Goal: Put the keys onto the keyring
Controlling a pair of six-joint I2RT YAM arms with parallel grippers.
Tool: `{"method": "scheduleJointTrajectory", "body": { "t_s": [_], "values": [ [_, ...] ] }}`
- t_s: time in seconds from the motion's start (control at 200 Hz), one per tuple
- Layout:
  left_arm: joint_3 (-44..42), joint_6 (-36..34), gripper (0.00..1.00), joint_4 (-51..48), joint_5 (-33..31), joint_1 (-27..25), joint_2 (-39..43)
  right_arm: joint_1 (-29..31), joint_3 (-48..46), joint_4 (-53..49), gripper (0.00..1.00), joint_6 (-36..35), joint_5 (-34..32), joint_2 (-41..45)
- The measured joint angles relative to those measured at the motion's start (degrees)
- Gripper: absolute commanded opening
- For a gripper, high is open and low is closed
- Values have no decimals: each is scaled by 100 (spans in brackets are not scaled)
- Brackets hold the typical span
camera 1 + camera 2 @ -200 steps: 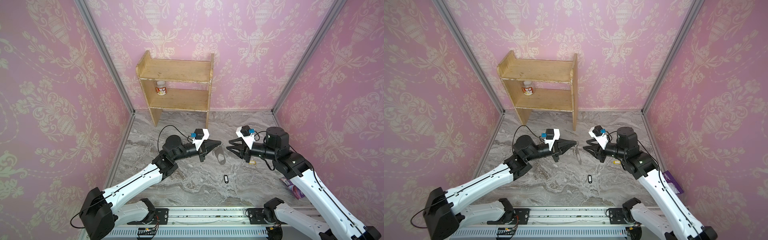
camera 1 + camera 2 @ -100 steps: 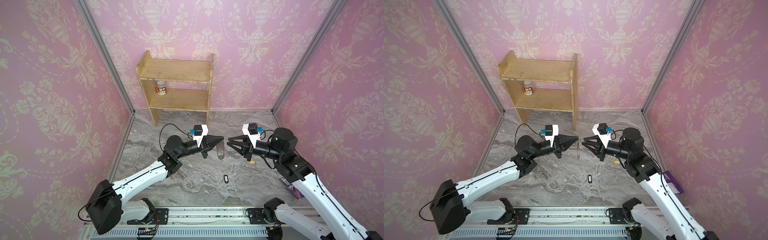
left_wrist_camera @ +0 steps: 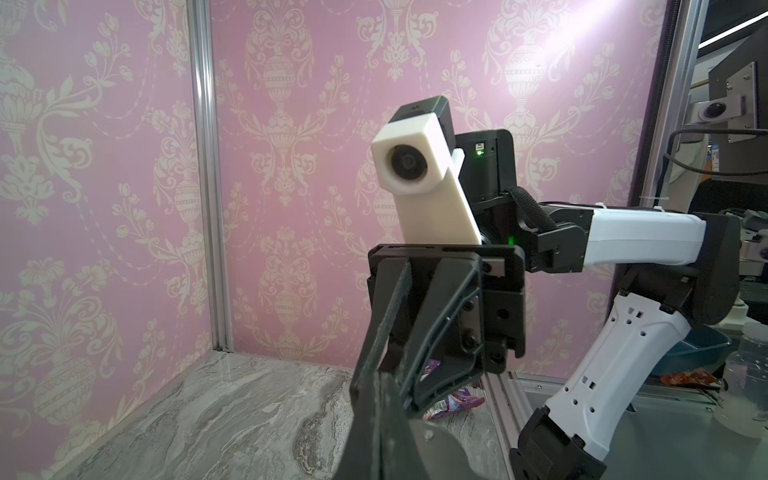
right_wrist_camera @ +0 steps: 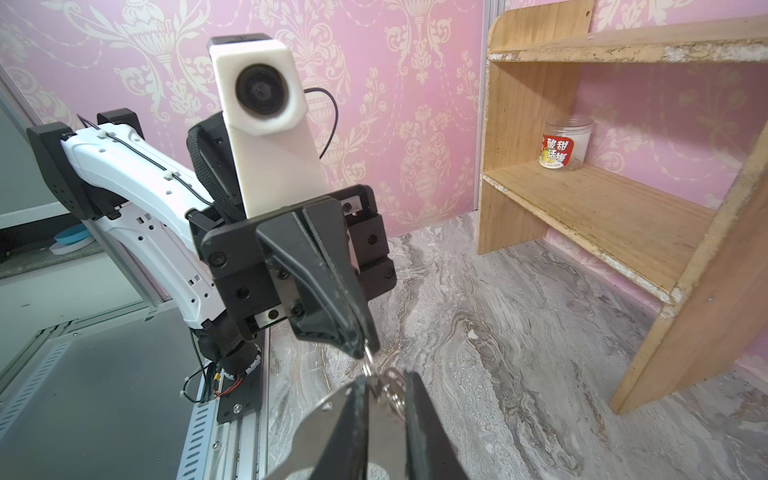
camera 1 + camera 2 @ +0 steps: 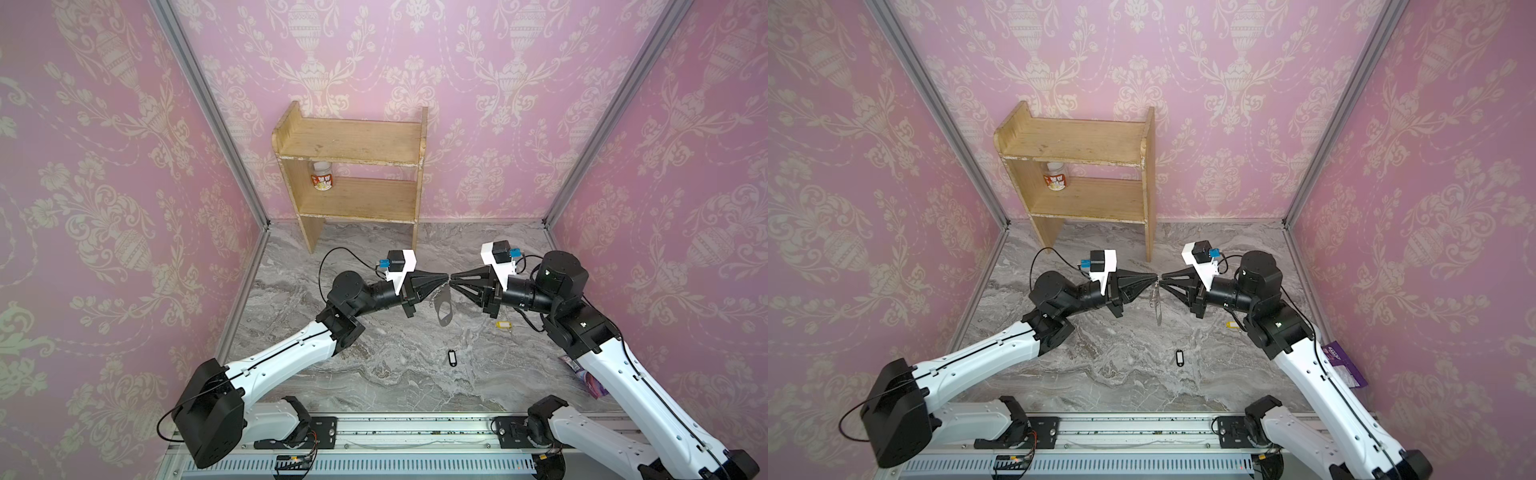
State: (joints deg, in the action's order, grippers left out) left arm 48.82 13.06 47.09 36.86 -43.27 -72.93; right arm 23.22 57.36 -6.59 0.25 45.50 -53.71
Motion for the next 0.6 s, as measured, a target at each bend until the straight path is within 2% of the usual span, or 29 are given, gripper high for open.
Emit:
{"method": "scheduleJointTrajectory", "body": {
  "t_s": [0.125,0.27,0.39,0.445,0.485,0.545,0.6],
  "values": [
    [15,-2,0,0,31,0,0,0,0,26,12,9,127,-63],
    [24,-4,0,0,33,9,0,-2,2,31,0,114,289,-94],
    [33,-7,0,-2,83,28,2,-15,24,2,0,133,358,-94],
    [33,-9,8,-15,94,28,2,-24,59,-83,0,127,363,-94],
    [33,-28,19,-55,94,28,11,-22,103,-195,0,103,361,-94],
    [42,-2,31,-214,81,28,42,-22,190,-376,0,-9,356,-98],
    [48,-39,37,-396,72,28,98,-22,310,-605,0,-140,350,-105]
  ]
}}
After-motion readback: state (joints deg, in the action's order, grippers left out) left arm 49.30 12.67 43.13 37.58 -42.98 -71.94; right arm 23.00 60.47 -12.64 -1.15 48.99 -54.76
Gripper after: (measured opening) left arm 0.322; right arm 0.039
